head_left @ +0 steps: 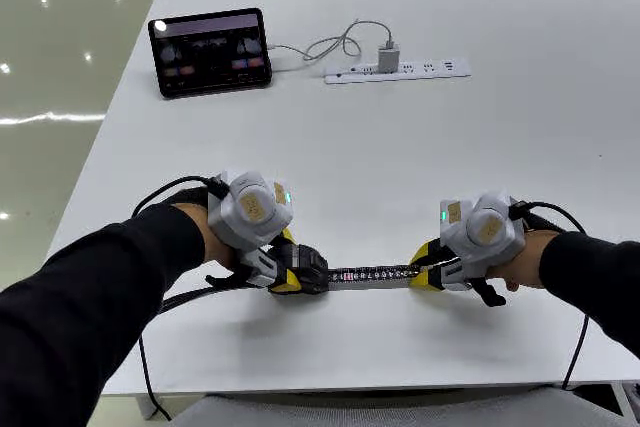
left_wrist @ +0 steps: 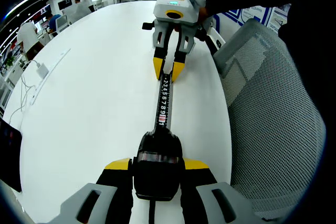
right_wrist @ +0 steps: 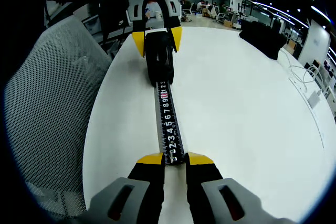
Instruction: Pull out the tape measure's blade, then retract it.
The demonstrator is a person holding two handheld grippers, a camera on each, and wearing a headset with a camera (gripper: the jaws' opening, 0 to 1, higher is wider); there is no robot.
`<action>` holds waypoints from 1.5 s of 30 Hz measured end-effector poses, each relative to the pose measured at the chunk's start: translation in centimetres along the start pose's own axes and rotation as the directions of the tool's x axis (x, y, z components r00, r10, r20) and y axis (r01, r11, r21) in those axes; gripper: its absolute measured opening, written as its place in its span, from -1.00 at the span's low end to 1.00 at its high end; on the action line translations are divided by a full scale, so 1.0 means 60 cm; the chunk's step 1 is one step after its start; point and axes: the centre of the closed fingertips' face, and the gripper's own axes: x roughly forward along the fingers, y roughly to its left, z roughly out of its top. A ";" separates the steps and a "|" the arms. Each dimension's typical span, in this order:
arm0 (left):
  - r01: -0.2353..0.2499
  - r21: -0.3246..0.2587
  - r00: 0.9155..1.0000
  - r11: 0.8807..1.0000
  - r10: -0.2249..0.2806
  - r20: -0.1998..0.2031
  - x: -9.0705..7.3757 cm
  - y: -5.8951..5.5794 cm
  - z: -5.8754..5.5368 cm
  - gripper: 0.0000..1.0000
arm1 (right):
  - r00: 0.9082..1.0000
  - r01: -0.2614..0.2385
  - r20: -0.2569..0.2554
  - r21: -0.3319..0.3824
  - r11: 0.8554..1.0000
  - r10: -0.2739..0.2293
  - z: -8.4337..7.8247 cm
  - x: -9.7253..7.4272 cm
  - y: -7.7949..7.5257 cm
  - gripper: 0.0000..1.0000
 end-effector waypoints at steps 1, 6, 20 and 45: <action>0.000 0.000 1.000 1.000 0.000 0.000 0.000 0.000 0.000 -0.39 | 1.000 0.000 0.001 0.002 1.000 0.000 -0.001 -0.001 0.000 -0.79; -0.001 -0.001 1.000 1.000 0.001 0.001 0.000 -0.001 0.000 -0.39 | 1.000 0.001 0.002 0.010 1.000 -0.001 -0.004 -0.003 -0.001 -0.79; 0.000 -0.003 1.000 1.000 0.000 0.001 0.001 -0.001 0.001 -0.39 | 1.000 0.005 -0.004 0.017 1.000 -0.005 -0.017 -0.016 -0.004 -0.79; -0.004 -0.008 1.000 1.000 0.004 0.008 0.000 -0.004 0.001 -0.39 | 1.000 0.016 -0.027 0.021 1.000 -0.016 -0.037 -0.030 -0.009 -0.79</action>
